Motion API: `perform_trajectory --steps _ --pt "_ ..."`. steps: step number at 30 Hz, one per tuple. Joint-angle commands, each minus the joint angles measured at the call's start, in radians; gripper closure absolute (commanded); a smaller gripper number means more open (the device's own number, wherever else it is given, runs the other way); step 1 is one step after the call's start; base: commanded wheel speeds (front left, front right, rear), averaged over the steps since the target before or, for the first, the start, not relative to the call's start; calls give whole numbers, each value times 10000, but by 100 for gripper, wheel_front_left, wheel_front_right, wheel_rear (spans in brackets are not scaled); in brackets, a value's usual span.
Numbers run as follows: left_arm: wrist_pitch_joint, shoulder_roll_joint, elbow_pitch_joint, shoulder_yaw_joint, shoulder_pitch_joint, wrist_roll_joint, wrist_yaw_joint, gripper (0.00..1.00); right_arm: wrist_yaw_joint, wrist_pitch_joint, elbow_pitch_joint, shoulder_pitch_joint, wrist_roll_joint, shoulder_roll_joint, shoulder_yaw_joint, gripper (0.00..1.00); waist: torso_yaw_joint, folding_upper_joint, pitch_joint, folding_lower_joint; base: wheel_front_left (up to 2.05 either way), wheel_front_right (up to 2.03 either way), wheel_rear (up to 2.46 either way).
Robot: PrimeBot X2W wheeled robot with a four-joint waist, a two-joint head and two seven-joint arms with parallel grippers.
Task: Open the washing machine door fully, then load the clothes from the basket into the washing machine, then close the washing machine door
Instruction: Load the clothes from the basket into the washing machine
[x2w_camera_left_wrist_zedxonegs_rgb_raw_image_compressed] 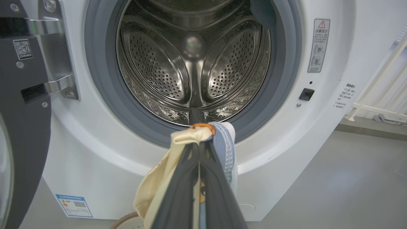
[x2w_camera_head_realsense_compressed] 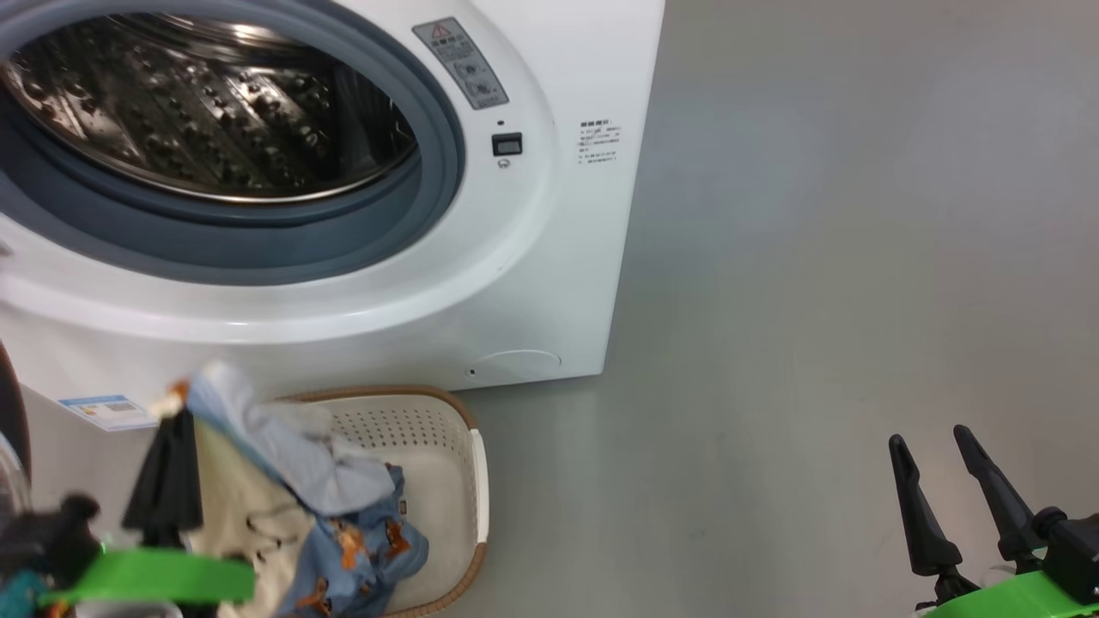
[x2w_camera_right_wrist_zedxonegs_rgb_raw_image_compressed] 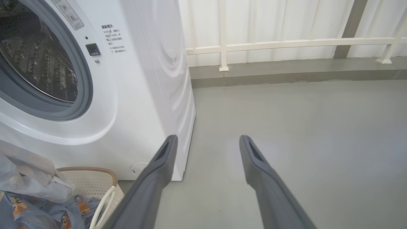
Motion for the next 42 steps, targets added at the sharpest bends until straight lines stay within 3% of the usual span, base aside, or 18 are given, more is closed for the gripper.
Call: perform_trajectory --steps 1,9,19,31,42 --pt "-122 223 -302 329 -504 -64 -30 100 14 -48 -263 -222 -50 -122 135 0 -54 0 106 0 0 0 0" --pt "-122 540 -7 436 -2977 -16 -30 100 14 -48 -340 -582 -113 63 171 0 -144 0 761 0 0 0 0" --pt "-122 703 2799 391 -6115 416 -31 100 14 -48 -400 -1353 -206 329 521 0 -610 0 1673 0 0 0 0" --pt "-122 1084 6707 -278 -8184 202 -31 100 14 -48 -471 -1726 -249 454 725 0 -1180 0 2330 0 0 0 0" --pt "-122 1633 8605 -1117 -9554 -8 -31 100 14 -48 -438 -1871 -247 528 1067 0 -1656 0 2667 0 0 0 0"
